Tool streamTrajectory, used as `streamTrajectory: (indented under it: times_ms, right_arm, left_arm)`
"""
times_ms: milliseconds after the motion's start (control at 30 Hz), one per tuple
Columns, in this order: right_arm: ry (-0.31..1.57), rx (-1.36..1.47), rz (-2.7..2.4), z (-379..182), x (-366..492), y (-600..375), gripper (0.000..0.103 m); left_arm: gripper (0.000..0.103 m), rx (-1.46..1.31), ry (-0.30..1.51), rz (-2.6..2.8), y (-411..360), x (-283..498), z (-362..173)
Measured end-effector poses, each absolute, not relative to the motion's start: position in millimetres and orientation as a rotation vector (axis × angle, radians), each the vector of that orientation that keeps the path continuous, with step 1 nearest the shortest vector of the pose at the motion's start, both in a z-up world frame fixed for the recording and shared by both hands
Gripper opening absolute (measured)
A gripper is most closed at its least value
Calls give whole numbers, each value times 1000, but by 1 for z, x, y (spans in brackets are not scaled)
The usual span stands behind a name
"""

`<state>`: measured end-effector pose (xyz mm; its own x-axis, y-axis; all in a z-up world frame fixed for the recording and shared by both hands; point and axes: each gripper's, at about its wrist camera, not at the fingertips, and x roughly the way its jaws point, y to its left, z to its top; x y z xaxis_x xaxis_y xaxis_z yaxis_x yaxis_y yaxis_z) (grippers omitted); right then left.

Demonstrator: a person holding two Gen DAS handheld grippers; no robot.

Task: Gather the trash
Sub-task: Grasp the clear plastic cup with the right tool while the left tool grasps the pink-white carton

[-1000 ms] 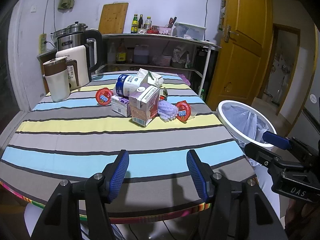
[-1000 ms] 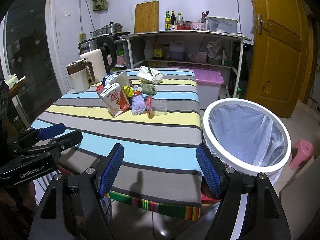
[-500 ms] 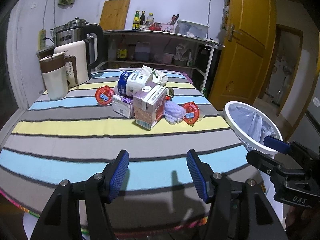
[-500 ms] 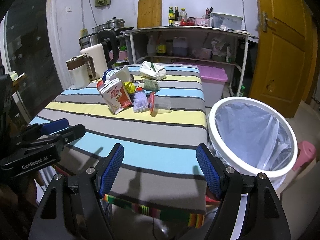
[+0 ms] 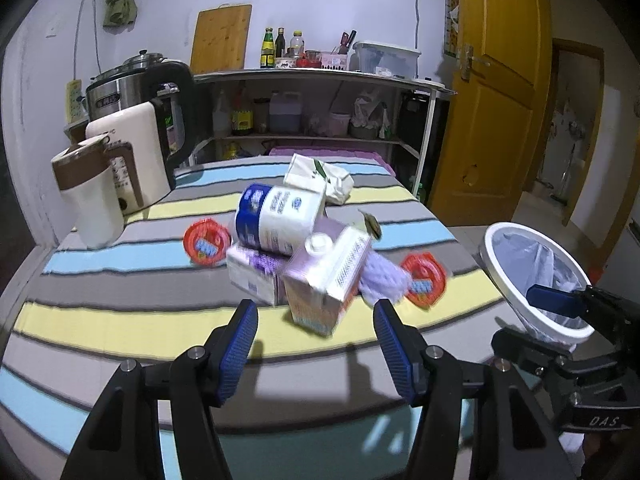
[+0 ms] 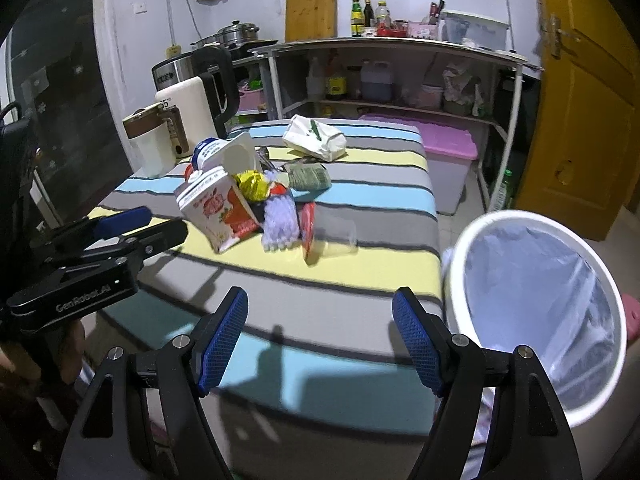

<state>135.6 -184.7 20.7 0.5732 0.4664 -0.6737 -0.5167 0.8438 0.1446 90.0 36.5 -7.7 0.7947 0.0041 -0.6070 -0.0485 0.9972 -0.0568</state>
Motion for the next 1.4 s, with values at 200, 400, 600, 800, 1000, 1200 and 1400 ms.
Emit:
streamTrajectory:
  times_ms: [200,400,600,800,1000,1200,1400]
  right_arm:
    - [794,-58,599,17,170,-171,75]
    - [851,-38,625,6,201,-159,75]
    - [910,-4,632,-6,223,-151,67]
    - [944,29,645,-13,231,-150,43]
    - [931,43,640,-8,227,-154,42]
    - [899,44,631,3,215,-161,42]
    - [859,50,614,18,196,-177,42]
  left_arm:
    - [60,-52,652,-9,42,115,-8]
    - [59,-48,666,-50,43,128,-15]
    - [44,-59,671,-62,45,133,-19]
    - [38,-66,670,-62,46,133,-20]
    - [38,-66,667,-62,41,125,-16]
    - [38,-76,655,-62,35,112,-6]
    - [37,-69,641,-72,26,100,5]
